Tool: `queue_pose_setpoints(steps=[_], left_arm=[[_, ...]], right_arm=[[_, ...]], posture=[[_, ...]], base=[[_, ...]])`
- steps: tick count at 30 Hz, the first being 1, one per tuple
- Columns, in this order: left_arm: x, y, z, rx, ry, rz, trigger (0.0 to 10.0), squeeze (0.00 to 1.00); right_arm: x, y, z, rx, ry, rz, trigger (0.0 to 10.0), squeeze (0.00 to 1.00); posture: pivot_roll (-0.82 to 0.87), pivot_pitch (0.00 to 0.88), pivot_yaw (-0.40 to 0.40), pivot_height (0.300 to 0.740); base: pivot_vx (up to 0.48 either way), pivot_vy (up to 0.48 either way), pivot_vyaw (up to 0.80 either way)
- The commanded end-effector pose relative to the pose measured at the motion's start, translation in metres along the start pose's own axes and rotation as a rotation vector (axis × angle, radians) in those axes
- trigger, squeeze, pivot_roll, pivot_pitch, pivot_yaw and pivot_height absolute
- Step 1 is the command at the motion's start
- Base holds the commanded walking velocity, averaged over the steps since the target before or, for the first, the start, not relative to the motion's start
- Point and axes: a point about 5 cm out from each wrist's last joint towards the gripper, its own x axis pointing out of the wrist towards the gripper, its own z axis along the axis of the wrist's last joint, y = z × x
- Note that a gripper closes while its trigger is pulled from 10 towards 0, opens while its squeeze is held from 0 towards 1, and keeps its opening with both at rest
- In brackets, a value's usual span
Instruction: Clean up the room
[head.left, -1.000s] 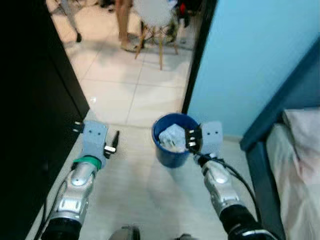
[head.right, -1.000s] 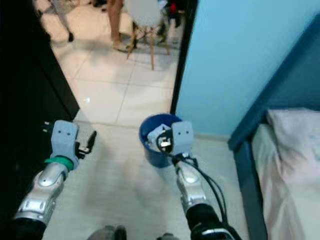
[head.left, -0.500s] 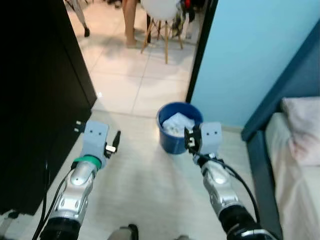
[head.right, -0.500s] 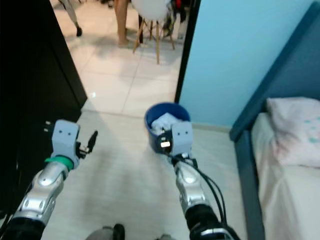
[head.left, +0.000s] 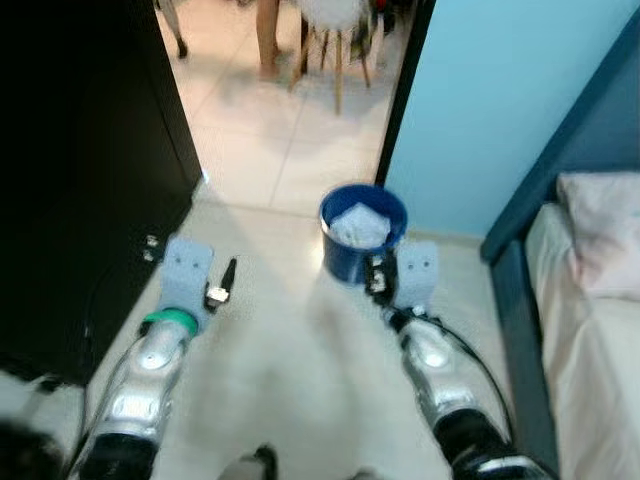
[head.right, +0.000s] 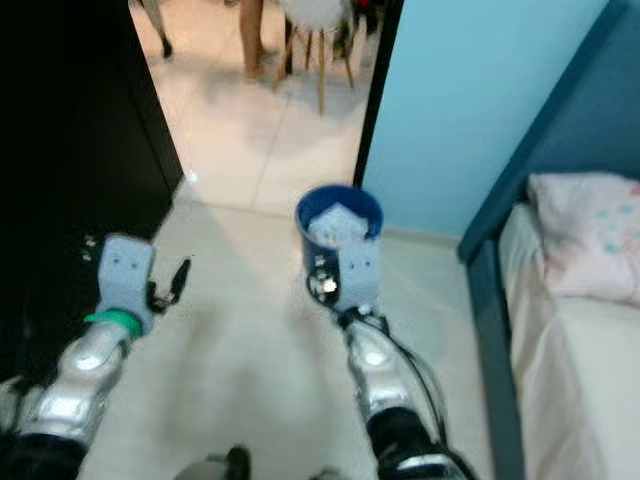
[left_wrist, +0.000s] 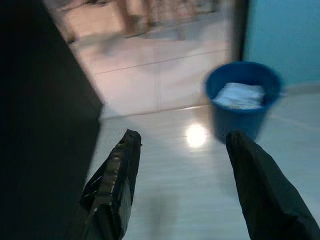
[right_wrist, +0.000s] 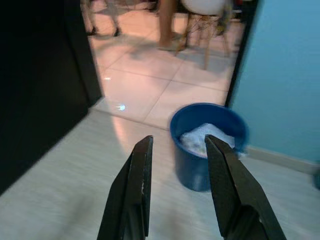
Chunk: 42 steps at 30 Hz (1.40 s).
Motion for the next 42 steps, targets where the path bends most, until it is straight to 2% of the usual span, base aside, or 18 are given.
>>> queue_pose_setpoints(steps=[1,29,32,34,36,42], left_arm=[[-0.003,0.001,-0.006,0.0,0.023,0.004,10.0,0.0],[-0.003,0.0,-0.01,0.002,0.035,-0.001,10.0,0.0],[-0.003,-0.002,-0.021,-0.008,0.112,-0.02,10.0,0.0],[-0.003,-0.002,-0.021,-0.008,0.112,-0.02,10.0,0.0],[-0.004,-0.005,-0.032,-0.007,0.172,-0.038,10.0,0.0],[-0.006,-0.007,-0.044,-0.036,0.249,-0.051,10.0,0.0]], right_arm=[[-0.003,0.001,-0.006,0.003,0.027,-0.001,10.0,0.0],[-0.005,0.001,-0.009,0.012,0.039,-0.006,10.0,0.0],[-0.006,0.001,-0.012,0.017,0.056,-0.006,10.0,0.0],[-0.006,0.001,-0.012,0.017,0.056,-0.006,10.0,0.0],[-0.007,0.0,-0.015,0.024,0.073,-0.007,10.0,0.0],[-0.009,-0.001,-0.019,0.023,0.087,-0.012,10.0,0.0]], posture=[[0.05,0.048,0.064,0.726],[0.06,0.057,0.065,0.726],[0.06,0.059,0.063,0.726],[0.06,0.059,0.063,0.726],[0.06,0.059,0.063,0.726],[0.05,0.06,0.064,0.726]], base=[[-0.296,0.0,0.0],[-0.292,0.0,0.0],[0.0,0.0,-0.15],[0.0,0.0,-0.46],[0.0,0.0,-0.8],[0.0,0.0,-0.8]])
